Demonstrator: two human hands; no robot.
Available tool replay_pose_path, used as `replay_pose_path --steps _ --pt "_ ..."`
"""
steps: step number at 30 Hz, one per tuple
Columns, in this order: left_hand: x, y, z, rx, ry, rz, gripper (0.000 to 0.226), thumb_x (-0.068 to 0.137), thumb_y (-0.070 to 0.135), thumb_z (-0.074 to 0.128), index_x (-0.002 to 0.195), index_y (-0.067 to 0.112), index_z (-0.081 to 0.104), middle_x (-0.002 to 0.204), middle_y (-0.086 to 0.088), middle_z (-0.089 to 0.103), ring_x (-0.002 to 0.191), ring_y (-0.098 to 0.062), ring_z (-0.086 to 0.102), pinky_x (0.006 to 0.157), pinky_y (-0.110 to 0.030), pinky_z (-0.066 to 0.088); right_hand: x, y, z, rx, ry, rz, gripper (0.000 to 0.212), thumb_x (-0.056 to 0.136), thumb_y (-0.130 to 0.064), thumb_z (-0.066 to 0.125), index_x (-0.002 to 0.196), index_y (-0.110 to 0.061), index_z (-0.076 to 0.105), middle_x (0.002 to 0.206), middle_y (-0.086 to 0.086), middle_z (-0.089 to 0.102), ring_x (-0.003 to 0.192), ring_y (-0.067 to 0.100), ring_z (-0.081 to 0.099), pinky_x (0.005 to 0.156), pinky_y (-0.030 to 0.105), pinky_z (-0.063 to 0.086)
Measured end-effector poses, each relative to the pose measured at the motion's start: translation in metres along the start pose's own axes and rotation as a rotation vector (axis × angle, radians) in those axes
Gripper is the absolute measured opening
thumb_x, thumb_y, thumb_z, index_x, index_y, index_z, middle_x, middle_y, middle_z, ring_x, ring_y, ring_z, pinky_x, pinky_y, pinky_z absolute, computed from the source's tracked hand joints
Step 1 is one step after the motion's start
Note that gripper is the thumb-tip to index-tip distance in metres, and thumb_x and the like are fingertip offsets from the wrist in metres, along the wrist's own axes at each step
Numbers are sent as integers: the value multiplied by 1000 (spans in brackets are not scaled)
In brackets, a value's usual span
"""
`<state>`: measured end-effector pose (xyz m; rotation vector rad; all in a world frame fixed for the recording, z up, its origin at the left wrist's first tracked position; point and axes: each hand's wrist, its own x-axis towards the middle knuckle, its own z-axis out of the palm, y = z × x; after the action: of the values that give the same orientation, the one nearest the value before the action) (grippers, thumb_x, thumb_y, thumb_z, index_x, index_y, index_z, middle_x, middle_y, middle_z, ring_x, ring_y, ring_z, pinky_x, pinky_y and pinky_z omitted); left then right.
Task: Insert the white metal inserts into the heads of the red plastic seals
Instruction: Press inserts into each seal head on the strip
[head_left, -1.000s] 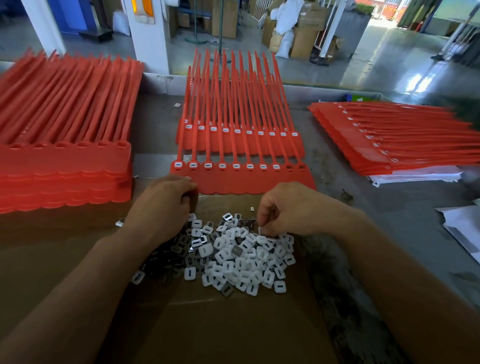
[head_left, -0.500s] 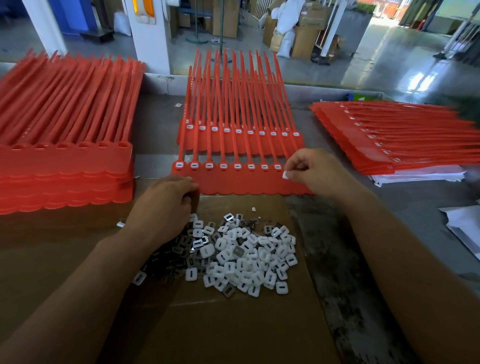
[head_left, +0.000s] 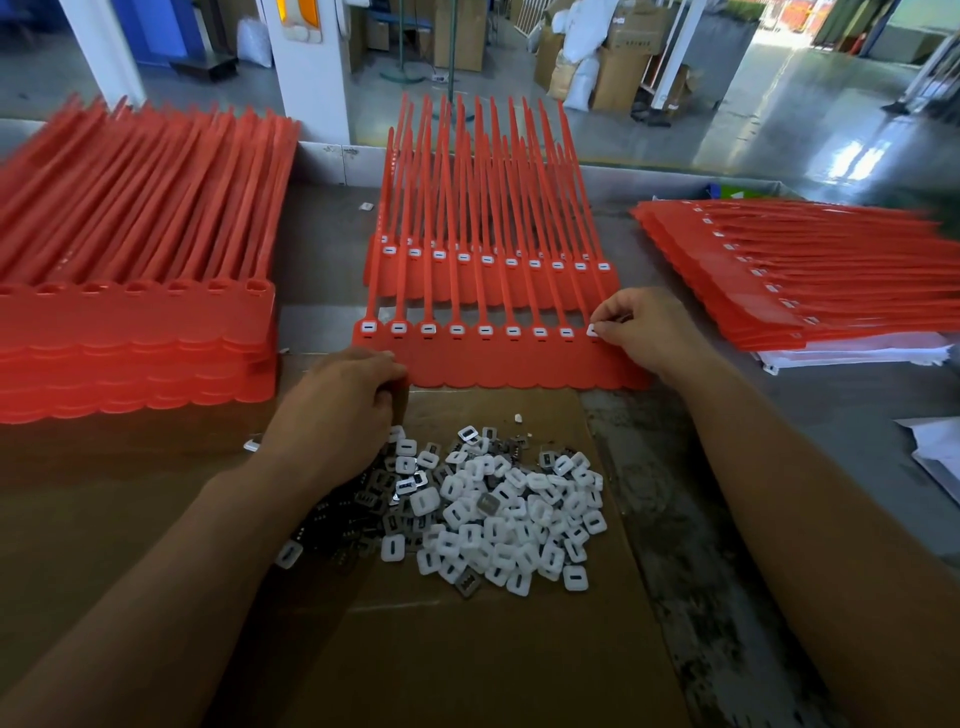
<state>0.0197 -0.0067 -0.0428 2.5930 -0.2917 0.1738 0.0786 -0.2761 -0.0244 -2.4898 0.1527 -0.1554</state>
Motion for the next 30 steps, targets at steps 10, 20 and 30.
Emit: replay_pose_path --steps 10,20,30 --pt "0 0 0 16 -5 10 37 87 2 47 121 11 60 133 -4 52 124 -19 44 105 -30 29 9 -3 -2 -64 -27 23 11 77 -6 71 75 -16 65 70 -11 55 69 1 49 59 16 37" --pt "0 -1 1 22 0 19 37 87 2 46 120 11 60 134 -3 51 124 -18 43 103 -27 28 16 -9 -3 102 -17 205 29 65 3 75 63 -19 57 91 9 66 96 23 61 90 37 49" --pt "1 -1 1 13 2 16 37 86 1 47 120 11 61 132 -3 52 123 -18 44 103 -26 28 0 -1 -2 160 -27 97 16 78 -9 71 86 -17 61 88 -2 59 87 12 54 72 22 38"
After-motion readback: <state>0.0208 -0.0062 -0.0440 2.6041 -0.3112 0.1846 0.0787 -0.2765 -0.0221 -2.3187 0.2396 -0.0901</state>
